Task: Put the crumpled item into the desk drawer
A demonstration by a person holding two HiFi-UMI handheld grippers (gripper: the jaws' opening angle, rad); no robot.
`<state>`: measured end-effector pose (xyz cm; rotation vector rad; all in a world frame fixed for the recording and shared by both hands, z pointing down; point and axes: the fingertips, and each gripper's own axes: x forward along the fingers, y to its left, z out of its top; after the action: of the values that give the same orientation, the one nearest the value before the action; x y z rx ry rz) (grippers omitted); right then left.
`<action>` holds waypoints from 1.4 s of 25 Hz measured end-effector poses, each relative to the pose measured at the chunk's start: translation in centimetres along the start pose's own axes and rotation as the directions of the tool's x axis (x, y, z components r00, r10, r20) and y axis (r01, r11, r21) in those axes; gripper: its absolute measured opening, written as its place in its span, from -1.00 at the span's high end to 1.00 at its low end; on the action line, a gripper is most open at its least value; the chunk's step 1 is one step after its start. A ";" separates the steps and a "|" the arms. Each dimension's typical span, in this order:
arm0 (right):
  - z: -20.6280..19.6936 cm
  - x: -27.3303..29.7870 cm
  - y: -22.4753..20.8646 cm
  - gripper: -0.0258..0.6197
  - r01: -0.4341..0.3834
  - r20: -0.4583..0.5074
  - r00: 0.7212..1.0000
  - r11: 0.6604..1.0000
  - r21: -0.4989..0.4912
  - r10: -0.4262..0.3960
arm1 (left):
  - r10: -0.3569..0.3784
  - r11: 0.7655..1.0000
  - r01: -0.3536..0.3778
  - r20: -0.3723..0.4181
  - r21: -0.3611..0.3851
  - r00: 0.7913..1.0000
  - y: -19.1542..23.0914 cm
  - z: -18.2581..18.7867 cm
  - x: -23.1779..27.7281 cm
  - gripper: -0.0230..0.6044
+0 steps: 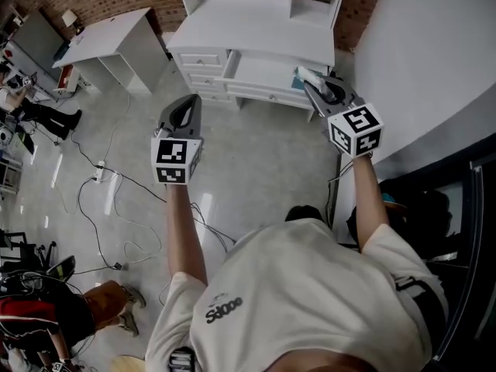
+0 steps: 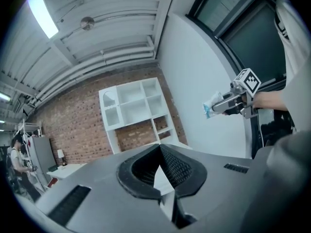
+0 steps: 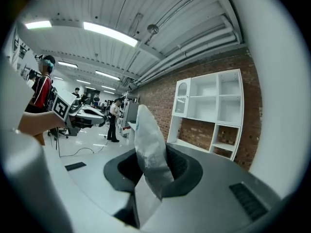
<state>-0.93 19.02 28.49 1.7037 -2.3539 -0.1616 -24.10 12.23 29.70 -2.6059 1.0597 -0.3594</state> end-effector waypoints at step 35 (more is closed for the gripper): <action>-7.2 25.4 -28.4 0.74 -0.132 -0.013 0.991 0.991 0.024 0.132 | 0.056 0.992 -0.071 -0.146 -0.101 0.988 6.6 -2.1 34.7 0.87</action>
<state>19.52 -13.70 32.16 1.5470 -2.4569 -0.0992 -4.83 -17.22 33.17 -2.6646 1.2385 -0.4941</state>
